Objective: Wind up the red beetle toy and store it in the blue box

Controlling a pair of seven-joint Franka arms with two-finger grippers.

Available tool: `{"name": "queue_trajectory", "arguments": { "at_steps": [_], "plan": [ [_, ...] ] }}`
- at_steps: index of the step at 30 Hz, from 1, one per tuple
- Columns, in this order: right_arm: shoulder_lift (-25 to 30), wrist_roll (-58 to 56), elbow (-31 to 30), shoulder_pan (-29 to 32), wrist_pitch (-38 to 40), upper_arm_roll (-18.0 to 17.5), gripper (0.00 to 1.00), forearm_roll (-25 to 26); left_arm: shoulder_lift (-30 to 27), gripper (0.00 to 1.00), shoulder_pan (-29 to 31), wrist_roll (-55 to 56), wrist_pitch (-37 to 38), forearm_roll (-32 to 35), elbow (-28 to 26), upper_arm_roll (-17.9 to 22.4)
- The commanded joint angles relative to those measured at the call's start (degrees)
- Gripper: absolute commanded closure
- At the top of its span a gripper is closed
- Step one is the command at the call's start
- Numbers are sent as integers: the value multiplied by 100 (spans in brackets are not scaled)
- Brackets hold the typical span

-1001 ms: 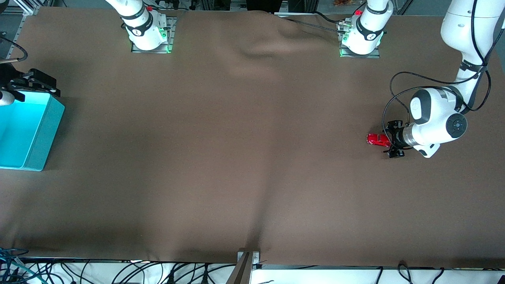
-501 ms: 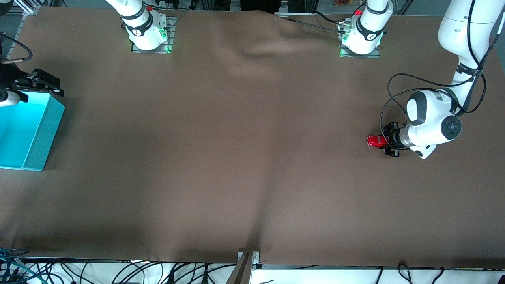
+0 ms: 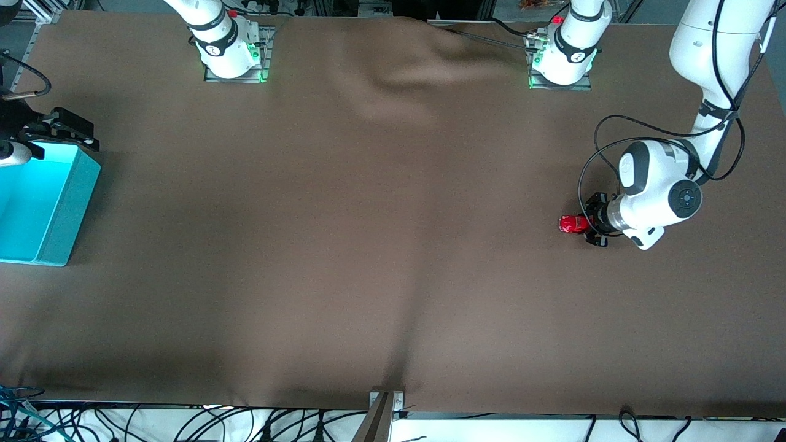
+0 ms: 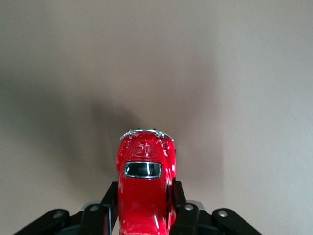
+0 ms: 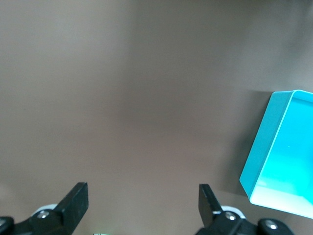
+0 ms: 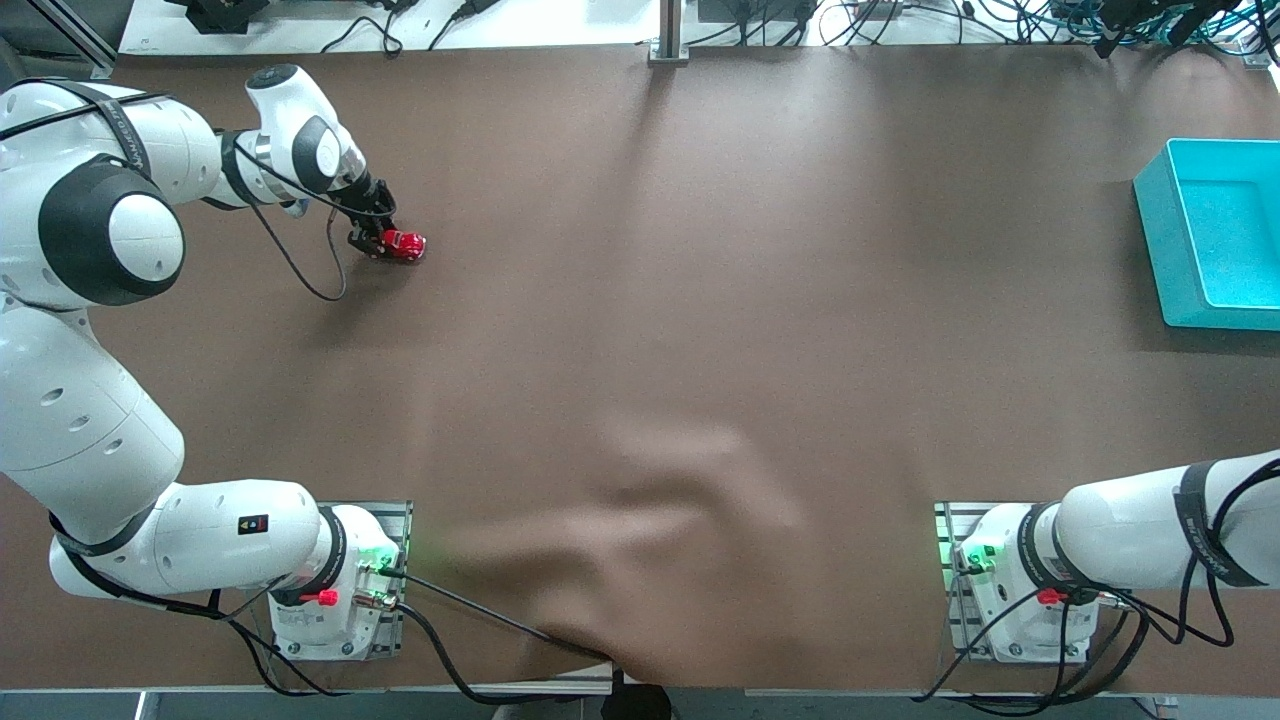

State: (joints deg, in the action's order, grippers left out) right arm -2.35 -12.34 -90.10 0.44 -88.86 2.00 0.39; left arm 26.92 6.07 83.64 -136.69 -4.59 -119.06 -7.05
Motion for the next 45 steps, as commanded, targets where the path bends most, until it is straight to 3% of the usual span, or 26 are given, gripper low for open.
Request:
{"name": "queue_trajectory", "arguments": {
  "at_steps": [1,6,16,45],
  "plan": [
    [-29,-14,125,-18,114,-15,0,93,-47,100,-176,565,81,-42,278,-358],
    [-38,-14,125,-18,114,-24,0,84,-20,100,-317,917,81,-42,384,-605],
    [-38,-22,125,-26,114,-24,0,84,402,100,-572,2033,72,-42,692,-623],
    [-46,-14,116,-61,114,-24,0,93,569,100,-141,1208,2,63,595,-587]
  ]
}}
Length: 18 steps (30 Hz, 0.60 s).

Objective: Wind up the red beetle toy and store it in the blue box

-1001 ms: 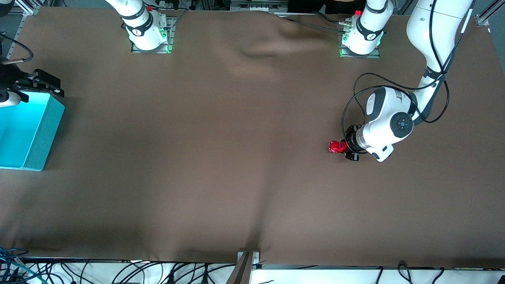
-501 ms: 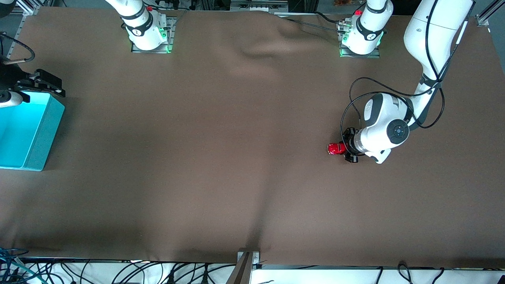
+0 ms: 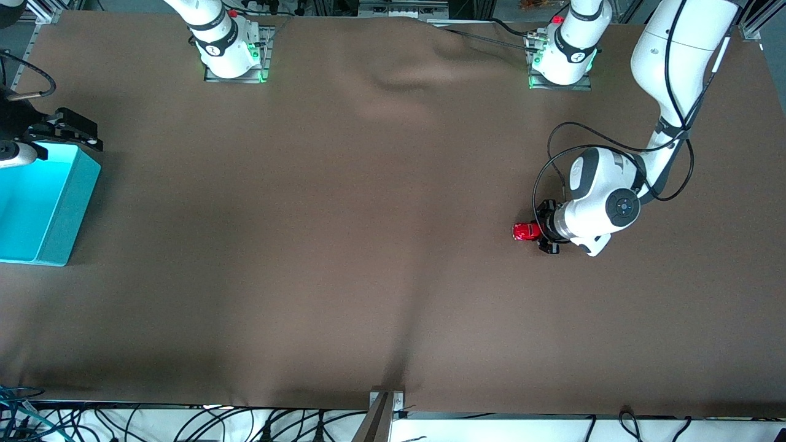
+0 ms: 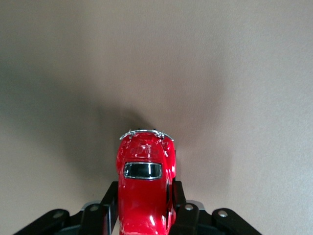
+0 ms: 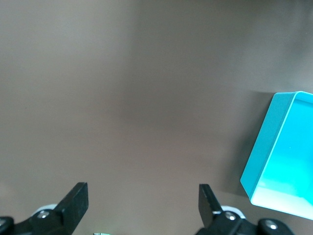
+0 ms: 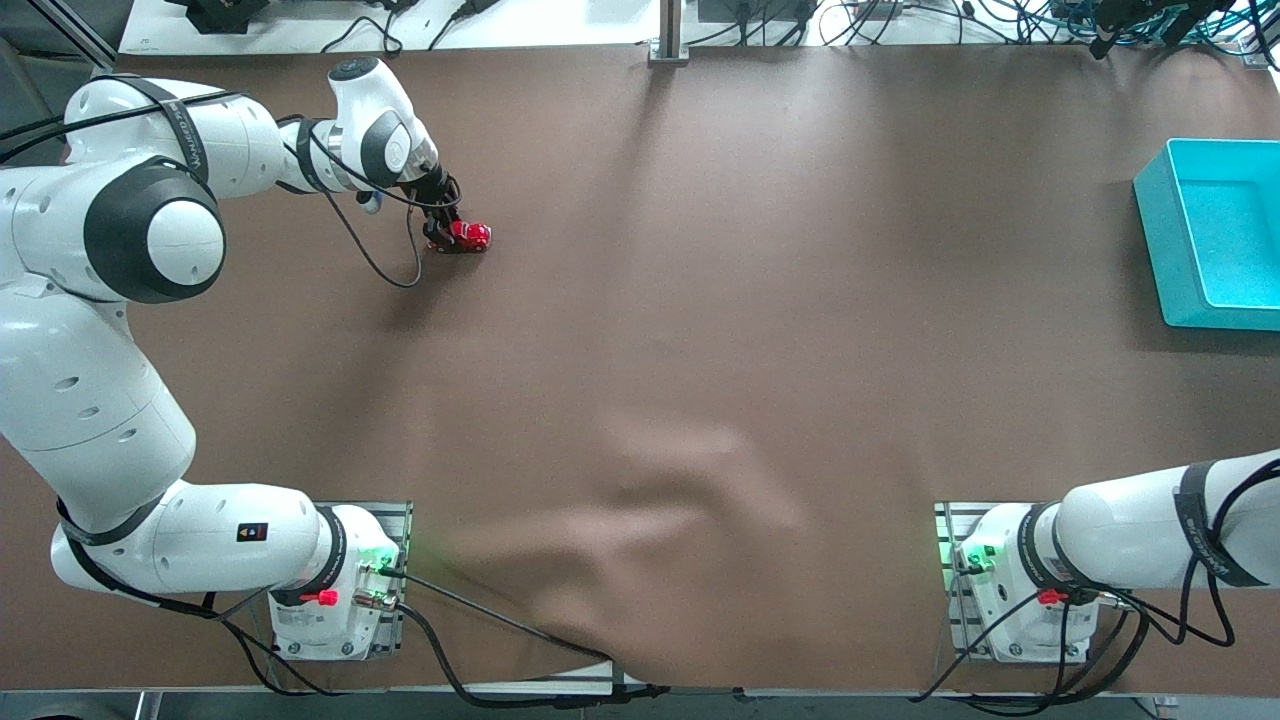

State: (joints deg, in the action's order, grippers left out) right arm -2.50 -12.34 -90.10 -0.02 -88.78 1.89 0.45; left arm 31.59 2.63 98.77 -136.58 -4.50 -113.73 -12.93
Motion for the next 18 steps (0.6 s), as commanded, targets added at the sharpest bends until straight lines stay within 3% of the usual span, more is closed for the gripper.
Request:
{"name": "queue_trajectory", "arguments": {
  "at_steps": [1,18],
  "plan": [
    [-31,-22,116,-16,107,-13,0,87,101,100,212,-341,-9,54,62,1],
    [-31,-22,116,-16,107,-13,0,87,136,100,414,-825,-9,72,18,45]
  ]
}}
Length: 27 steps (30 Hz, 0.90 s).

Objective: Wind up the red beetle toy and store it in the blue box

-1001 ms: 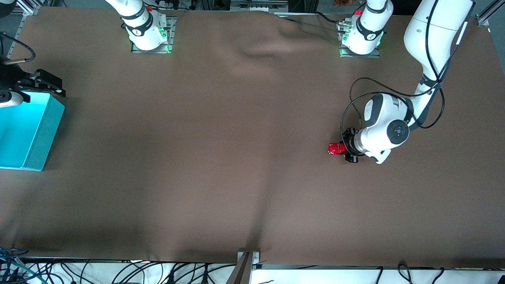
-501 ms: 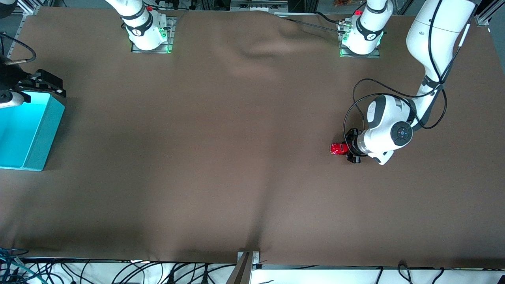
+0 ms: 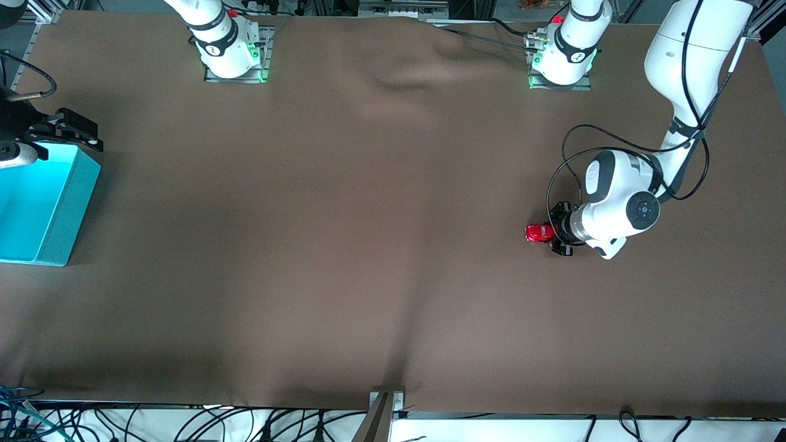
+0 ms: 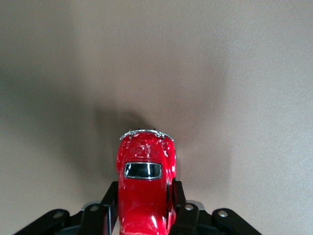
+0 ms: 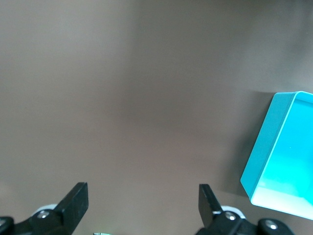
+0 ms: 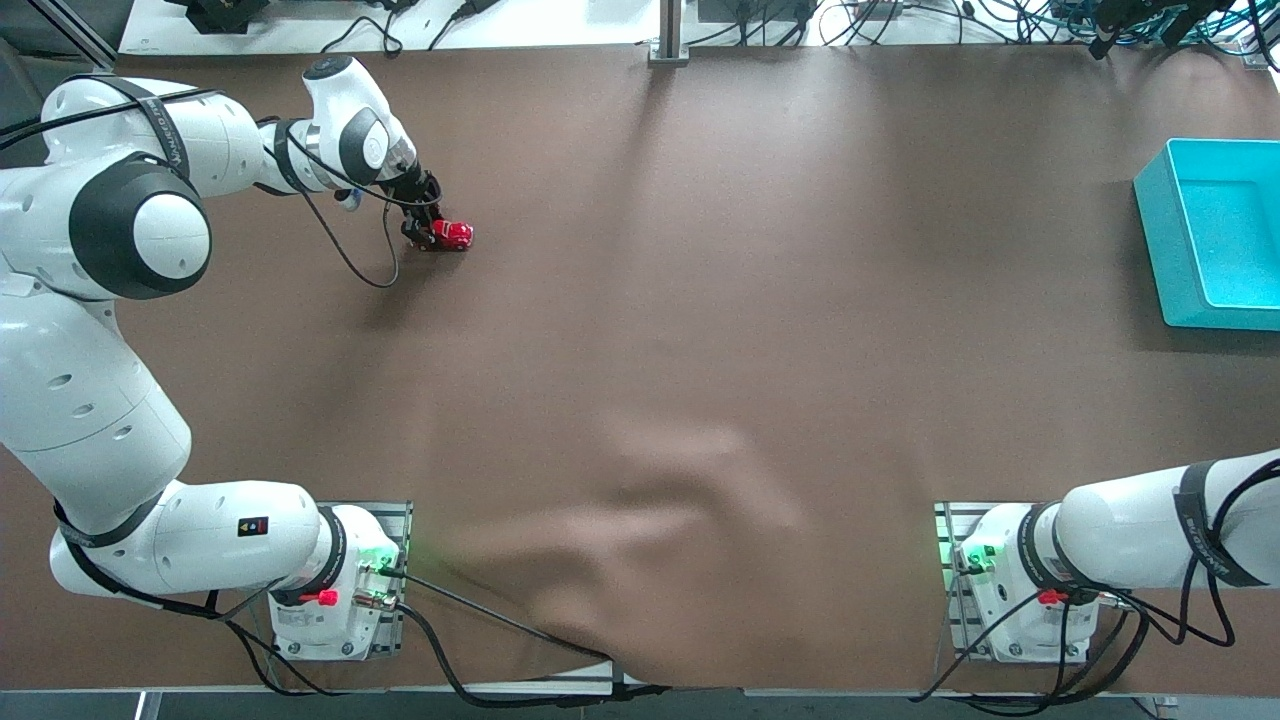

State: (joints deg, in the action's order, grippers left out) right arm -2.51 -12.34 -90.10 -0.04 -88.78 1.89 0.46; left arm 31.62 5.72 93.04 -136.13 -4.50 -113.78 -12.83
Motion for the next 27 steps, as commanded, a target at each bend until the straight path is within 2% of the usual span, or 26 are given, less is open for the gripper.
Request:
{"name": "queue_trajectory", "arguments": {
  "at_steps": [1,13,27],
  "plan": [
    [-31,-22,116,-13,106,-14,0,86,142,100,105,-260,-54,72,22,44],
    [-31,-22,116,-13,106,-14,0,86,274,100,465,-286,-89,555,22,79],
    [-31,-14,116,-13,106,-14,0,86,266,100,641,-304,-98,608,31,79]
  ]
}}
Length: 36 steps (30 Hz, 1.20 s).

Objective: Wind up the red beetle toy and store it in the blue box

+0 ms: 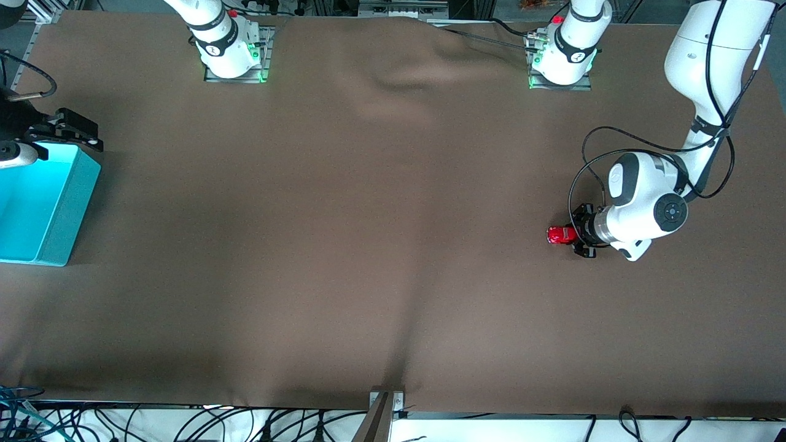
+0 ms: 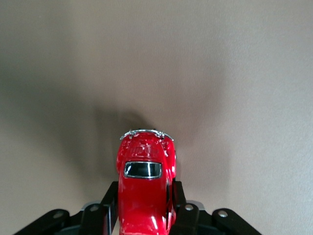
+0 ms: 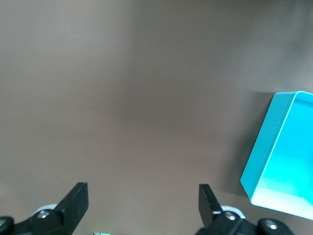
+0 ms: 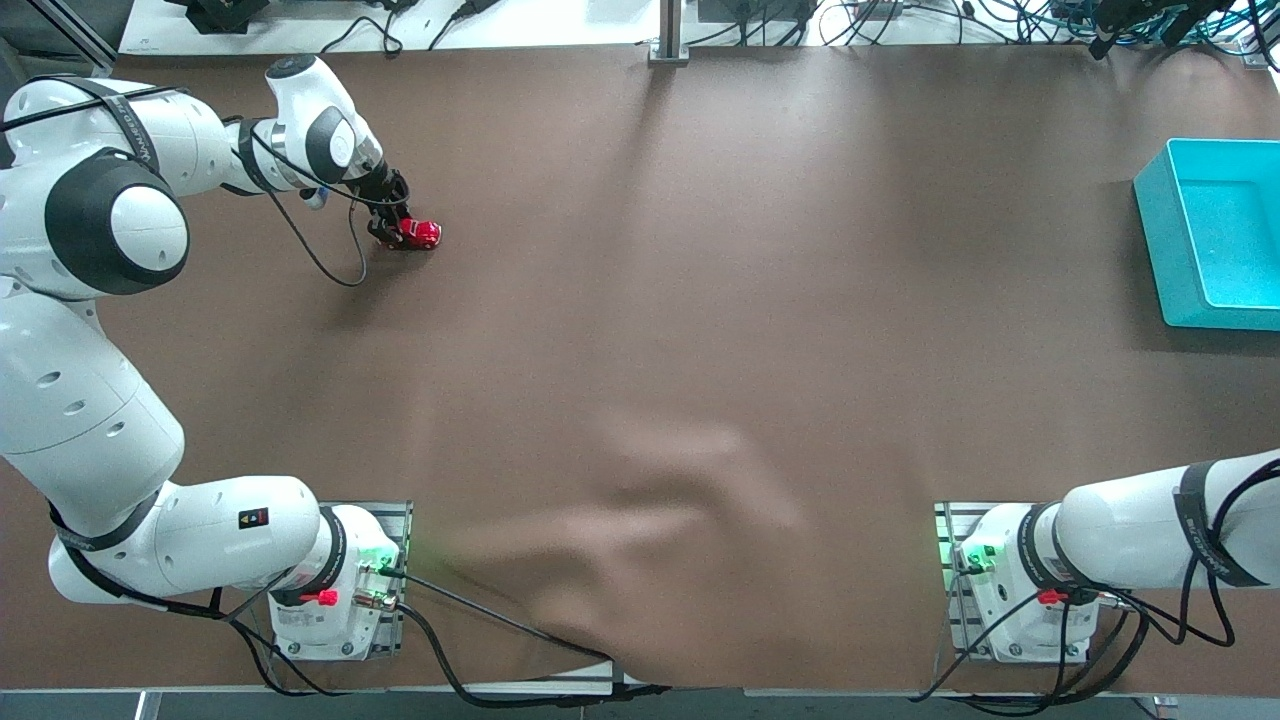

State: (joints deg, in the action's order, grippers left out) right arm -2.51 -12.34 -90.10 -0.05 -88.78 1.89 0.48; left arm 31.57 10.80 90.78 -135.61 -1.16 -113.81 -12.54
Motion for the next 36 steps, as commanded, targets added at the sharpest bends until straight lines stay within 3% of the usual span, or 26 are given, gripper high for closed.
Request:
{"name": "queue_trajectory", "arguments": {
  "at_steps": [1,36],
  "plan": [
    [-30,-22,116,-12,106,-13,0,84,271,100,133,-87,-149,309,34,42],
    [-30,-14,116,-12,106,-13,0,84,315,100,186,-738,-149,388,25,24]
  ]
}}
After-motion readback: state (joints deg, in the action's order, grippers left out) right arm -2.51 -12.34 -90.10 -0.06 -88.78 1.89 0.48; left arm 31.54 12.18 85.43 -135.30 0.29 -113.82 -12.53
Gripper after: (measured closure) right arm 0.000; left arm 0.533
